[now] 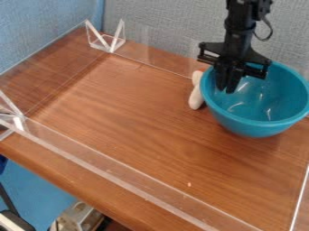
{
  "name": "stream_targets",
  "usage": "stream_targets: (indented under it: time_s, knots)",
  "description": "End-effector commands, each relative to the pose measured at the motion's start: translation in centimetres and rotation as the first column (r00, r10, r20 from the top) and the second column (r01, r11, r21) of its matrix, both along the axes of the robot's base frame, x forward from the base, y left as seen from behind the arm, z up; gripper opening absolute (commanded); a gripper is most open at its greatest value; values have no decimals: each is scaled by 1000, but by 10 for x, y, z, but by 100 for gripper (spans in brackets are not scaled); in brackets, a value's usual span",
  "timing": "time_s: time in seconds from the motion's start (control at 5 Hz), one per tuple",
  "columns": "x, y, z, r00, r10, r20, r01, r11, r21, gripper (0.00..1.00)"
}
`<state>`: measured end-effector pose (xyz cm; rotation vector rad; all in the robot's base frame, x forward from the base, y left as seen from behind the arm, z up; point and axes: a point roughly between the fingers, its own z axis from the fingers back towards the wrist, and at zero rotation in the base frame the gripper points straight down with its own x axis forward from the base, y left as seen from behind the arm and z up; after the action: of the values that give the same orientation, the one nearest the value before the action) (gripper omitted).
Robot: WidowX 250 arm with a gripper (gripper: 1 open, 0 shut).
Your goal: Put the mushroom in the blue bowl
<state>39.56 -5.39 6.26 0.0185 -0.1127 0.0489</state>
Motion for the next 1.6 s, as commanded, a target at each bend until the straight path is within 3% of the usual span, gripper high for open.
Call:
stream_targets:
  time_s: [0.0,0.2,0.4,0.6,0.8,1.0,1.4]
  knots:
    - [11,-6,24,996,-40,74,41,999,-12,0]
    - [17,-14,26,997,-25,71,26,1000,-12,100]
    - [25,-22,23,998,-8,65,9,1000,-13,0]
    - [24,-17,29,994,-91,65,92,996,-11,100]
    - [25,-11,32,983,-173,61,174,985,-11,100]
    - [23,-9,54,985,-154,74,154,988,2,100]
    - [18,-14,81,982,-158,99,158,987,6,100]
